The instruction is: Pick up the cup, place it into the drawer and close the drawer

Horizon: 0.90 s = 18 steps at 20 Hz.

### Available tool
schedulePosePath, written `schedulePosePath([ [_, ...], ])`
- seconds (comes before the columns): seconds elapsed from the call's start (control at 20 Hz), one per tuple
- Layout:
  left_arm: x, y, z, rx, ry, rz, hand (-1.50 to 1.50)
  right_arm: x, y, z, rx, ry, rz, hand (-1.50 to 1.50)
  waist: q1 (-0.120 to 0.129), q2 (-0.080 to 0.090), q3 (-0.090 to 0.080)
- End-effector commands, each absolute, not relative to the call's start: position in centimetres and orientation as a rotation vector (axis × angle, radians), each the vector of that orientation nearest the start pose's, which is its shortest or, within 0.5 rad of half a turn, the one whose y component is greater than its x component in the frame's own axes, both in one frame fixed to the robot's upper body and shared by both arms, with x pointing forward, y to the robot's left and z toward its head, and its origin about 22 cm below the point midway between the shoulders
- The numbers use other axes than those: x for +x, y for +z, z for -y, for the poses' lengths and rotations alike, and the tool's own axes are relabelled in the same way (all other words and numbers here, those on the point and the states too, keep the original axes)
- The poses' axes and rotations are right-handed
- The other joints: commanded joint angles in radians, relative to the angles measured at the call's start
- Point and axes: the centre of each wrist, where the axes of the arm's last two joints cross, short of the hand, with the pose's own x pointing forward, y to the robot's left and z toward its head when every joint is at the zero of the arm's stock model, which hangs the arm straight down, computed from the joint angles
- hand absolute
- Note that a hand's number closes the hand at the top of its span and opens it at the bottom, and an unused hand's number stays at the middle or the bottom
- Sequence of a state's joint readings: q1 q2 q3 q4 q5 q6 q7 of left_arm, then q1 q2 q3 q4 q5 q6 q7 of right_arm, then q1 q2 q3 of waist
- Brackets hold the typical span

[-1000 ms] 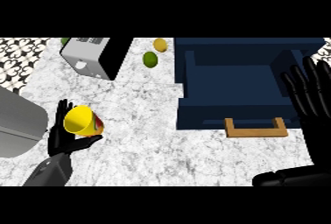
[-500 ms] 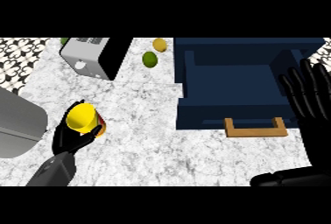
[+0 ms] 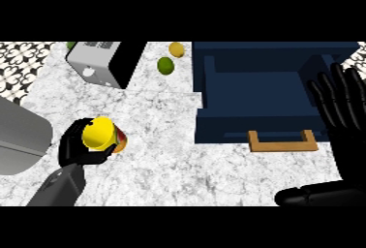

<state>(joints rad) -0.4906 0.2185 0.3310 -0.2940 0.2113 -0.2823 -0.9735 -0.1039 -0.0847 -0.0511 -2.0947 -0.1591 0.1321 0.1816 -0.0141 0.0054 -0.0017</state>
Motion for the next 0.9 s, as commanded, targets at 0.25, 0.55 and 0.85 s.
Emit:
schedulePosePath([
  [0.25,27.1,-13.9,-29.4,-0.082,0.308,1.962,1.50,22.4,14.4,25.7,0.163,0.150,1.989,-1.50,0.010,-0.004,0.001],
  [0.55,27.8,-12.2,-27.5,-0.204,0.302,2.045,1.50,22.4,15.1,25.5,0.117,0.141,1.988,-1.50,0.027,-0.011,0.003],
  [0.85,30.5,-7.3,-25.3,-0.304,0.134,2.061,1.50,23.3,13.8,24.8,0.136,0.110,1.990,-1.50,0.027,-0.010,0.003],
])
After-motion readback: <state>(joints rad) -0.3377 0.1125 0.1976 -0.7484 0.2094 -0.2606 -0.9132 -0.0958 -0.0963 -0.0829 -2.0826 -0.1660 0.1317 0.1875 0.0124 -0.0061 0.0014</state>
